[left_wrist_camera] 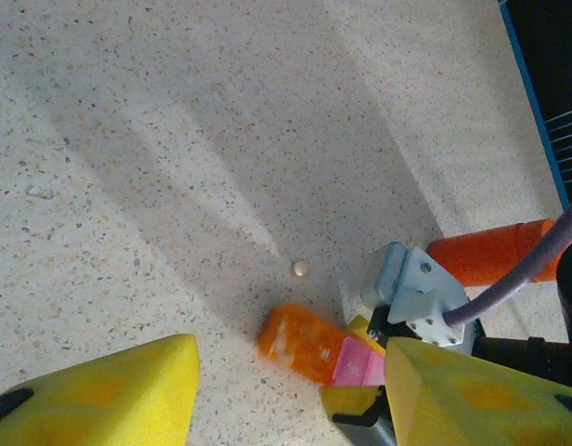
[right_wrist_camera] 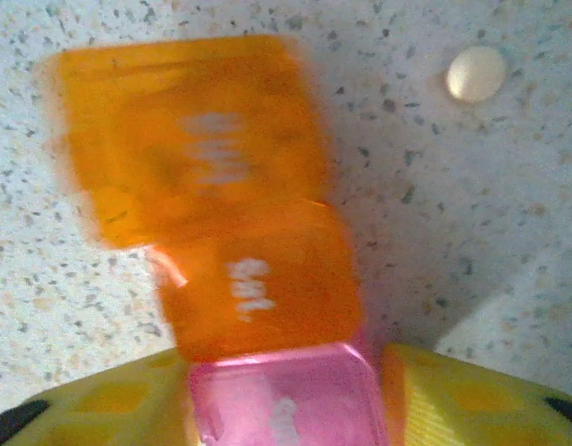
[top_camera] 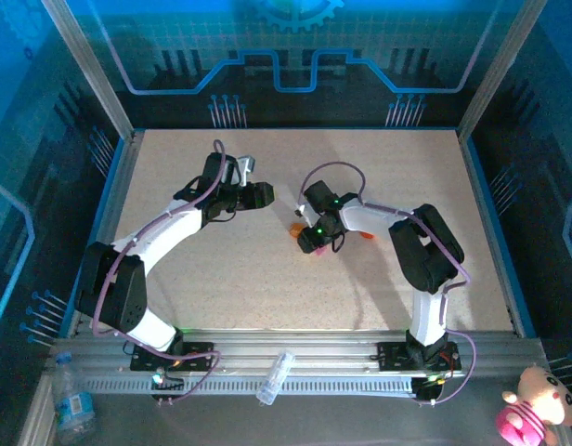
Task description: Sort the pills into containers
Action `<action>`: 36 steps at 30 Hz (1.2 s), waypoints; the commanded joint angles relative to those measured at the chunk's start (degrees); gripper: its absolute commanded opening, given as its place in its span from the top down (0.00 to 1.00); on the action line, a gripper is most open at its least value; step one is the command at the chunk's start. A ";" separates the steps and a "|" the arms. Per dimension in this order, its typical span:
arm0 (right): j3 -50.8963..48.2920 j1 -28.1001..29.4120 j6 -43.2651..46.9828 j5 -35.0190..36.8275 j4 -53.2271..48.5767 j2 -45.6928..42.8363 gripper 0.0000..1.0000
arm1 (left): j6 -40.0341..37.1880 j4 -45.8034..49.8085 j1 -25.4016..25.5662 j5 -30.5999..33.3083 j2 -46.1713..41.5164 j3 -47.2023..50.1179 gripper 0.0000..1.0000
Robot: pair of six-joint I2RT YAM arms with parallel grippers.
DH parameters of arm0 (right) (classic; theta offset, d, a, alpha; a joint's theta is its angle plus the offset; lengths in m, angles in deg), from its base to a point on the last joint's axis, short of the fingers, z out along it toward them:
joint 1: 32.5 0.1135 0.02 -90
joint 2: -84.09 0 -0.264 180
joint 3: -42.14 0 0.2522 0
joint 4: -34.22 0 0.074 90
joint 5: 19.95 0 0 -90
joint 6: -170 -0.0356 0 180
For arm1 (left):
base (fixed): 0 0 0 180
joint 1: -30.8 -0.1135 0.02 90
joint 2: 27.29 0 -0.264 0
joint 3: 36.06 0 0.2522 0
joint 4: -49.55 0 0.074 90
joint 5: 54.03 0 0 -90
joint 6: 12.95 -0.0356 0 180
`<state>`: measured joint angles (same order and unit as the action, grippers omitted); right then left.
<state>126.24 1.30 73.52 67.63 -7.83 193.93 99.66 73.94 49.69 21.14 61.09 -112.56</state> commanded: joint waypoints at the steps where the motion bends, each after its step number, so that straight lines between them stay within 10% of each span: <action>1: -1.50 0.88 -0.47 -1.61 -1.07 1.00 0.63 | 0.80 -0.79 -0.35 -1.28 -1.41 0.60 0.45; 14: -2.90 -2.06 -1.96 -23.74 2.37 -3.95 0.66 | 1.17 -1.65 -0.35 -1.34 -1.01 0.91 0.44; 36: -1.45 -3.16 -1.47 -18.61 -0.98 -1.51 0.63 | 2.02 -2.63 -0.35 -1.78 -0.81 1.30 0.44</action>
<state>124.87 -2.50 71.88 44.86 -7.05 194.56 101.08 72.13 49.69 21.07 61.09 -111.80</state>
